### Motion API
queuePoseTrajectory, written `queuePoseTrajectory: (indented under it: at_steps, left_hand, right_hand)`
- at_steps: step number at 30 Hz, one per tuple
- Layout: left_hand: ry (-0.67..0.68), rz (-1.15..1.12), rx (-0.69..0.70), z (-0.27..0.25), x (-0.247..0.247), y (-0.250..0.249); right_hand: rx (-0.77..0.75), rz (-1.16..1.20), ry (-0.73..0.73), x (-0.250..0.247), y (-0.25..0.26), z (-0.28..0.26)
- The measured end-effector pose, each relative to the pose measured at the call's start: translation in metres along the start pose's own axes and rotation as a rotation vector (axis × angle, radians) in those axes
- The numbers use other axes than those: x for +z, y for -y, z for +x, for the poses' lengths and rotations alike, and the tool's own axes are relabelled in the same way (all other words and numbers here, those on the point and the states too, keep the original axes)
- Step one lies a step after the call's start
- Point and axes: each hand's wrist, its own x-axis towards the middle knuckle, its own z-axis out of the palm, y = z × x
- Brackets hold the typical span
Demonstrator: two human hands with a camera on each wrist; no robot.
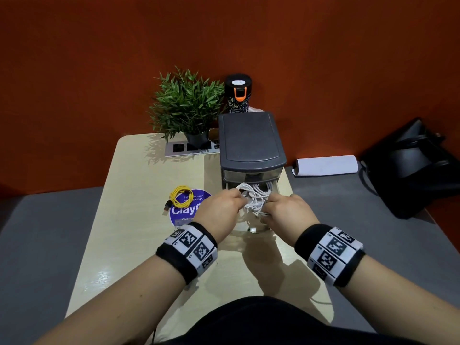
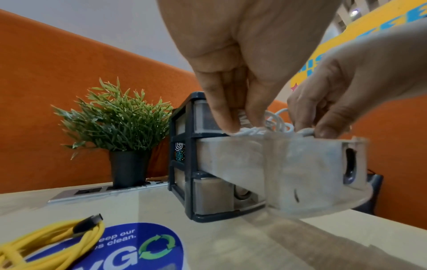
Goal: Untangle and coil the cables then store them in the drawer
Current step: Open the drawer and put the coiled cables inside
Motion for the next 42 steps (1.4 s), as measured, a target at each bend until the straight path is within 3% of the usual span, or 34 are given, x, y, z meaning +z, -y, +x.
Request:
queuePoseTrajectory:
  at_steps: [2,6,8,13,20,27,32,38,40,42]
  left_hand:
    - [-0.037,0.027,0.073,0.004,0.001,0.002]
    - [0.008,0.187,0.116,0.002,0.012,0.004]
    - [0.038,0.236,0.105,0.000,0.012,0.003]
    - [0.067,0.263,0.083,-0.001,0.012,-0.001]
    - [0.166,0.079,0.015,0.000,0.011,-0.004]
    - [0.146,-0.044,-0.005,-0.002,0.010,0.001]
    - [0.032,0.006,0.040,-0.003,0.008,0.002]
    - [-0.419,0.017,0.046,0.008,-0.006,-0.004]
    - [-0.360,0.015,-0.021,0.012,-0.013,-0.002]
    - [-0.210,0.041,-0.086,0.016,-0.017,0.004]
  right_hand:
    - [0.023,0.000,-0.066,0.000,0.002,0.003]
    - [0.020,0.033,0.104,0.007,-0.001,0.000]
    - [0.019,0.041,0.051,0.005,-0.003,-0.004]
    - [0.229,0.240,-0.149,-0.002,-0.015,-0.003]
    - [0.215,0.229,-0.081,0.008,-0.014,0.014]
    - [0.166,0.182,-0.043,0.010,-0.011,0.013]
    - [0.078,0.083,-0.007,0.009,-0.009,0.005]
    - [0.019,-0.126,0.146,0.001,-0.011,-0.010]
    - [0.021,-0.141,0.144,0.004,-0.013,-0.015]
    - [0.041,-0.116,0.103,0.008,-0.015,-0.018]
